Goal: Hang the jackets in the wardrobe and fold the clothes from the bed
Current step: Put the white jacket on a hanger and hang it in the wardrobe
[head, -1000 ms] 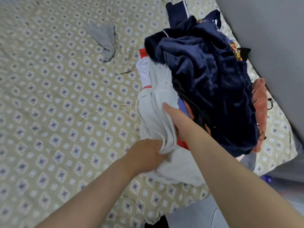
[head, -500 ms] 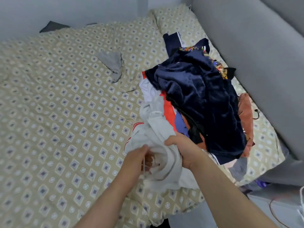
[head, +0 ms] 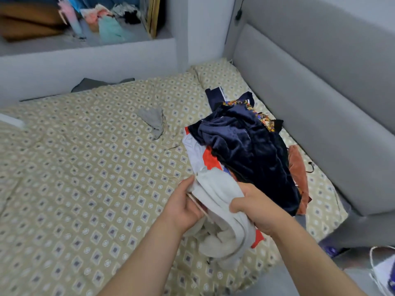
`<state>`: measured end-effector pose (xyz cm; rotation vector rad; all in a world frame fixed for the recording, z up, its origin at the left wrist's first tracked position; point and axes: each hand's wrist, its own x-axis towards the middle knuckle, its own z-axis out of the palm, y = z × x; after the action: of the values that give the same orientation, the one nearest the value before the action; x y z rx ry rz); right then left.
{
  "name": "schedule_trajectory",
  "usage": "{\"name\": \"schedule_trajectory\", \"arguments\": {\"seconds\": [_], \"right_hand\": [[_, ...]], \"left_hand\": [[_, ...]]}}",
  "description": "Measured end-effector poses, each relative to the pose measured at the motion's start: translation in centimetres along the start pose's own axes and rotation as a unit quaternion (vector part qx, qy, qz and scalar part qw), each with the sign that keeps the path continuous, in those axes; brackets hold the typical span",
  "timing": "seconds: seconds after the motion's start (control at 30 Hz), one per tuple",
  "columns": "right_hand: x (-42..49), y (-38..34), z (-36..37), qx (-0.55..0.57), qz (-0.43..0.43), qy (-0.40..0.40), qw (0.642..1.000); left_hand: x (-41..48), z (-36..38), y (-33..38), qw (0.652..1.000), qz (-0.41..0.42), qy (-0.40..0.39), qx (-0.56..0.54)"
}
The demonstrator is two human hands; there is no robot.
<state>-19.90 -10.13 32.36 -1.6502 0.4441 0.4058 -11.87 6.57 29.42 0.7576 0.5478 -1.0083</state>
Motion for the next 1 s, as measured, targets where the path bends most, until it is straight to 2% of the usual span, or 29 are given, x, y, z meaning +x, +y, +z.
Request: {"name": "schedule_trajectory", "arguments": {"seconds": [0.1, 0.2, 0.37, 0.53, 0.63, 0.77, 0.87, 1.0], "right_hand": [[-3.5, -2.3, 0.5, -0.043, -0.02, 0.032, 0.998], [-7.0, -4.1, 1.6, -0.052, -0.033, 0.061, 0.996], [-12.4, -6.0, 5.0, -0.067, -0.077, 0.117, 0.988], [-18.2, -8.0, 9.0, -0.042, -0.121, 0.178, 0.976], [-21.5, -8.4, 9.9, 0.034, -0.135, 0.19, 0.972], [-25.6, -8.9, 9.8, 0.159, -0.2, 0.281, 0.925], [-28.7, -9.9, 9.9, 0.238, -0.271, 0.308, 0.88], [-33.0, -10.2, 9.8, 0.289, -0.301, 0.369, 0.831]], "left_hand": [[-2.8, 1.7, 0.8, 0.997, -0.004, -0.069, 0.038], [-5.7, 4.0, 1.6, 0.992, -0.012, -0.077, 0.103], [-11.9, 6.2, 1.9, 0.971, 0.028, -0.111, 0.208], [-16.8, 6.6, 2.4, 0.963, 0.069, -0.184, 0.185], [-20.4, 7.8, 2.0, 0.946, 0.088, -0.257, 0.174], [-24.6, 9.9, 0.2, 0.912, 0.077, -0.346, 0.208], [-27.8, 12.1, -2.3, 0.882, 0.078, -0.356, 0.3], [-31.9, 14.5, -6.0, 0.808, 0.175, -0.363, 0.429]]}}
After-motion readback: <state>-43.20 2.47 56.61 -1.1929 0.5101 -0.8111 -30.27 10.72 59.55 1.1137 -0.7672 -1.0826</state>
